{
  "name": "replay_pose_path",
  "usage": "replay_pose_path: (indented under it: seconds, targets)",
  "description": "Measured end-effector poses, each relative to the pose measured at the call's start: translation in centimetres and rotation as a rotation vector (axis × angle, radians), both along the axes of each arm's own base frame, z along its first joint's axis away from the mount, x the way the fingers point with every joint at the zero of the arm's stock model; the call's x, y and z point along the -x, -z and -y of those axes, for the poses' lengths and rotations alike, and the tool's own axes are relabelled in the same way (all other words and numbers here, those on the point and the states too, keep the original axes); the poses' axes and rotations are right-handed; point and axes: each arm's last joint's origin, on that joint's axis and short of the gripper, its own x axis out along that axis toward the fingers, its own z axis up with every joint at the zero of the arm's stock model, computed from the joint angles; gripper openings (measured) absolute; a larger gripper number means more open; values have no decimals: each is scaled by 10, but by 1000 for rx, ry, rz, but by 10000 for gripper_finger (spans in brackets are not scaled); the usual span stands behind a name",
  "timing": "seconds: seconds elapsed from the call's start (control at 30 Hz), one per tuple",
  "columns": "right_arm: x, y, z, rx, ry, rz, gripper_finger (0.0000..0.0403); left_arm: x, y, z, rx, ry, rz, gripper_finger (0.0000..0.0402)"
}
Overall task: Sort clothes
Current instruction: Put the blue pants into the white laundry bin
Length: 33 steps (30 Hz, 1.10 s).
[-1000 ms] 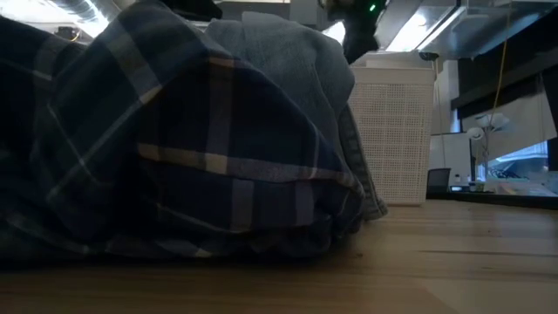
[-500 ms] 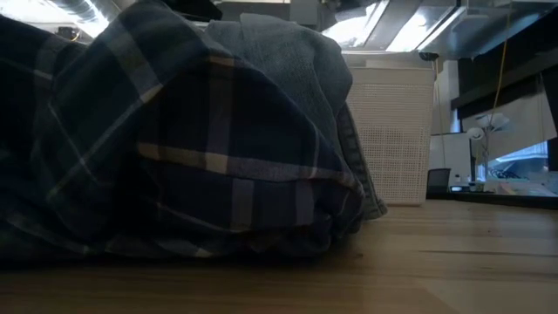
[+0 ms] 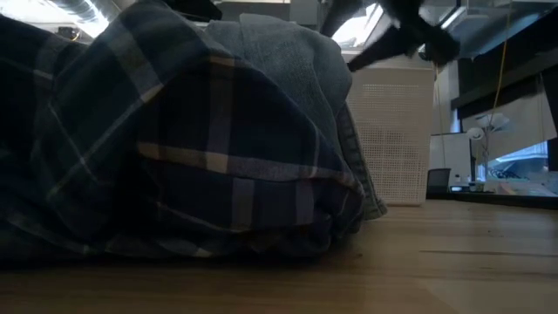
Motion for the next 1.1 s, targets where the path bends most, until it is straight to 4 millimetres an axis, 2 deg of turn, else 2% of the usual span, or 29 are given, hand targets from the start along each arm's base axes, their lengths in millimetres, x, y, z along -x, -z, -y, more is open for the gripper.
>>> replay_pose_path:
  seconds: [0.17,0.3,0.43,0.57,0.7,0.8,0.97,1.1]
  targets:
    - [5,42,-4,101,-83,74,241,0,0,0,-1,0,1,131]
    - [7,57,-2,111,-121,137,241,0,0,0,-1,-1,1,131]
    - [3,56,-5,76,-197,237,241,0,0,0,-5,-1,-3,131]
    - [-4,57,-8,52,-300,263,241,0,0,0,-5,-1,-3,131]
    - [-11,76,-11,147,-382,191,241,0,0,0,-5,-1,-4,131]
    - [-18,83,-13,194,-408,221,241,0,0,0,-6,-1,-5,131]
    - [-28,66,-17,194,-423,396,241,0,0,0,-9,0,-9,131]
    - [-34,59,-14,195,-485,410,241,0,0,0,-17,1,-17,131]
